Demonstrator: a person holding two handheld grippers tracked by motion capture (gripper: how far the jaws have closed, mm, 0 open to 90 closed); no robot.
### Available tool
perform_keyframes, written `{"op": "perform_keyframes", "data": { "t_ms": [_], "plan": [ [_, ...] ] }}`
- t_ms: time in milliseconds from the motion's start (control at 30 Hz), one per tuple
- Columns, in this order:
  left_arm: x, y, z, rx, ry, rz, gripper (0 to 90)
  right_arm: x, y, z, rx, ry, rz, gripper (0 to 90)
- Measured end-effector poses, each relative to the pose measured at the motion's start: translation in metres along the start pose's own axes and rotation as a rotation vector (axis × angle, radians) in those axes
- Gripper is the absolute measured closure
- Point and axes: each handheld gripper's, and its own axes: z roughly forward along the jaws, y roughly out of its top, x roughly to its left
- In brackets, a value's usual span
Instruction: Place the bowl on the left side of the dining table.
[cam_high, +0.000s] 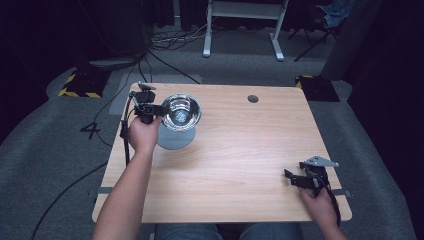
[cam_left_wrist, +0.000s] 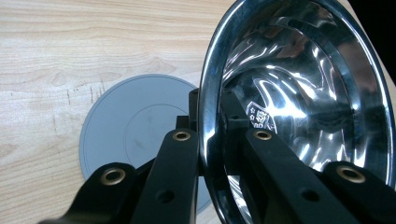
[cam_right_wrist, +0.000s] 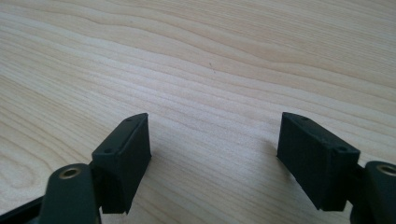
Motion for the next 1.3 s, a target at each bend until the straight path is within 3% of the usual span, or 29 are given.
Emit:
{"op": "perform_keyframes", "data": {
  "t_ms": [433, 467, 567, 733, 933, 1033, 1067, 1133, 1167, 1300],
  "plan": [
    [0.021, 0.006, 0.016, 0.004, 0.048, -0.087, 86.6, 0.000, 0.000, 0.000, 0.000, 0.000, 0.001, 25.8],
    [0.024, 0.005, 0.016, 0.019, 0.058, -0.077, 86.6, 0.000, 0.000, 0.000, 0.000, 0.000, 0.000, 25.8],
    [0.030, 0.002, 0.021, 0.022, 0.060, -0.101, 86.6, 0.000, 0.000, 0.000, 0.000, 0.000, 0.000, 25.7],
    [0.044, -0.007, 0.035, 0.052, 0.035, -0.152, 86.6, 0.000, 0.000, 0.000, 0.000, 0.001, 0.001, 25.7],
    [0.051, -0.012, 0.046, 0.088, 0.055, -0.160, 86.6, 0.000, 0.000, 0.000, 0.000, 0.001, 0.001, 25.7],
    [0.053, -0.014, 0.053, 0.100, 0.058, -0.193, 86.6, 0.000, 0.000, 0.000, 0.003, 0.003, 0.000, 25.7],
    [0.055, -0.015, 0.054, 0.122, 0.069, -0.177, 86.6, 0.000, 0.000, 0.000, 0.001, 0.002, 0.001, 25.7],
    [0.056, -0.017, 0.057, 0.118, 0.061, -0.204, 86.6, -0.001, 0.000, 0.000, 0.003, 0.003, -0.001, 25.7],
    [0.057, -0.018, 0.059, 0.124, 0.068, -0.194, 86.6, -0.001, 0.000, 0.000, 0.004, 0.002, -0.003, 25.7],
    [0.060, -0.020, 0.062, 0.128, 0.079, -0.218, 86.5, -0.001, 0.000, 0.000, 0.004, 0.002, -0.003, 25.7]
  ]
}}
